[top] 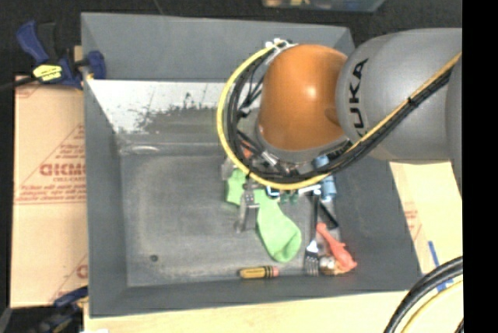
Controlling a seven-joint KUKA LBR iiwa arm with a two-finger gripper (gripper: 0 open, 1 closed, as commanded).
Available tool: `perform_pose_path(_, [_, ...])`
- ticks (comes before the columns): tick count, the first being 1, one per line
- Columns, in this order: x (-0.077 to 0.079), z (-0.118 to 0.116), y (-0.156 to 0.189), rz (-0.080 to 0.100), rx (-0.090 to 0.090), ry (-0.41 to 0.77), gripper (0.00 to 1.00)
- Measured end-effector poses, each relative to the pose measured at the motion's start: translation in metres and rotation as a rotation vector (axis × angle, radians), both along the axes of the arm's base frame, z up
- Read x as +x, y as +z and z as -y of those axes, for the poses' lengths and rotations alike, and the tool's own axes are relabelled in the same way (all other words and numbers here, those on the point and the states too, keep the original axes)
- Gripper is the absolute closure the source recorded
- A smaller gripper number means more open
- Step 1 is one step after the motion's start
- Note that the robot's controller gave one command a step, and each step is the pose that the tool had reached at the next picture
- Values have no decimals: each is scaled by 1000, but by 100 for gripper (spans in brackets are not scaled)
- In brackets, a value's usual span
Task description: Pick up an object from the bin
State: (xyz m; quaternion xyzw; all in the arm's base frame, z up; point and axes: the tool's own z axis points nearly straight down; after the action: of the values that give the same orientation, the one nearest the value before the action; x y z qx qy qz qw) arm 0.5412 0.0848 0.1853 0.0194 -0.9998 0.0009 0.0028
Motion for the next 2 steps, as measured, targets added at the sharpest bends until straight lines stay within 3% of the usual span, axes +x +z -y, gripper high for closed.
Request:
perform_pose_path(1, [-27,26,-81,3,2,16,0])
perform_pose_path(2, [16,41,-6,22,3,214,0])
